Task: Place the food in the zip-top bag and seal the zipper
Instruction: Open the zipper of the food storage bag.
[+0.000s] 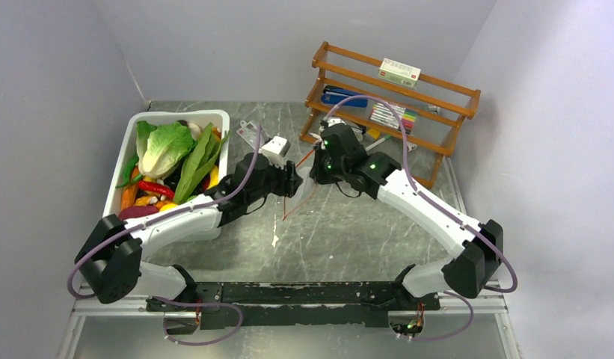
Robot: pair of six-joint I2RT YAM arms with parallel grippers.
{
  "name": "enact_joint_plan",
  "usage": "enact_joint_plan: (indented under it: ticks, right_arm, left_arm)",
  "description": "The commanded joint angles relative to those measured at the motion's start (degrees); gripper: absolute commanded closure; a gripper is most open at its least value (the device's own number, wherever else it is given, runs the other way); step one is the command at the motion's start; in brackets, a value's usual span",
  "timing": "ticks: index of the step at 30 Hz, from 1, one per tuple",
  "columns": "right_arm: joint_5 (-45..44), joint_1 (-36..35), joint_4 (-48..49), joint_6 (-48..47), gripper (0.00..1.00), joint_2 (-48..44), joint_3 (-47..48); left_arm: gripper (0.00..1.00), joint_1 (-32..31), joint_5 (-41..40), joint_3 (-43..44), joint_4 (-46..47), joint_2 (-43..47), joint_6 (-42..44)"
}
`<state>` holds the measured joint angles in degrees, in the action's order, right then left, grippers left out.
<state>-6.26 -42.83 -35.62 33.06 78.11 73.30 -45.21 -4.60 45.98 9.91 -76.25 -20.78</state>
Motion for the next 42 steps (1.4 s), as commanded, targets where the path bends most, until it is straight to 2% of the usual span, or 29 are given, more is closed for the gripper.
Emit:
enact_joint_plan:
  ticks: [1, 4, 7, 8, 9, 10, 11, 12, 16, 20, 24, 29, 34, 39, 42]
  right_arm:
    - [2.2, -0.1, -3.3, -3.2, 1.00, 2.0, 1.9]
    - [2.2, -0.1, -3.2, -3.3, 1.00, 1.2, 1.2]
    - [2.6, -0.1, -4.0, -4.3, 1.00, 1.5, 1.8]
    - [2.5, -0.1, -4.6, -4.8, 1.00, 1.9, 2.2]
    - [2.1, -0.1, -5.7, -5.2, 1.00, 2.4, 2.8]
    - [0.8, -0.1, -7.6, -5.5, 1.00, 2.8, 3.5]
    - [-1.4, 0.0, -9.5, -5.4, 1.00, 3.1, 4.4]
    - [-4.3, 0.0, -11.4, -5.3, 1.00, 3.1, 5.3]
    - [-12.7, 1.2, -18.0, -4.2, 1.00, 1.9, 11.2]
    - [-21.8, 1.4, -23.9, -2.3, 1.00, 2.1, 18.6]
    - [-20.4, 1.4, -21.5, -2.0, 1.00, 1.8, 17.2]
    - [-10.2, 1.3, -13.3, -4.1, 1.00, 0.5, 13.3]
    - [-9.1, 1.3, -13.1, -7.3, 1.00, 2.5, 16.9]
    - [-1.2, 1.2, -14.6, -12.8, 1.00, 6.2, 17.2]
    - [0.7, 1.1, -14.6, -14.7, 1.00, 7.0, 15.5]
  left_arm:
    - [0.46, 0.3, 1.2, 4.4, -0.6, -1.2, 4.2]
    - [0.44, 0.3, -0.1, 3.5, 2.4, -0.5, 4.7]
    - [0.46, 0.3, -0.4, 3.5, 4.2, -1.4, 5.6]
    - [0.52, 0.3, -0.1, 4.0, 4.0, -1.9, 6.2]
    - [0.65, 0.3, -0.4, 4.5, 3.6, -2.1, 6.6]
    - [0.83, 0.3, -1.5, 4.8, 3.3, -2.0, 6.7]
    - [0.92, 0.3, -3.4, 4.9, 2.7, -1.5, 6.5]
    - [0.93, 0.4, -5.5, 5.0, 2.3, -0.8, 6.4]
    - [0.93, 1.3, -13.6, 6.6, -2.5, 2.7, 4.5]
    - [0.93, 1.9, -20.2, 6.0, -3.3, 6.8, -1.7]
    - [0.93, 2.0, -23.9, 2.2, -1.2, 9.4, -6.1]
    - [0.93, 2.1, -16.3, 0.3, 0.3, 7.4, -8.8]
    - [0.93, 2.1, -2.7, -0.5, 3.2, 4.1, -10.5]
    - [0.67, 2.1, 6.4, 1.0, 4.7, 0.3, -7.5]
    - [0.61, 2.1, 8.0, 2.1, 4.7, -0.4, -6.4]
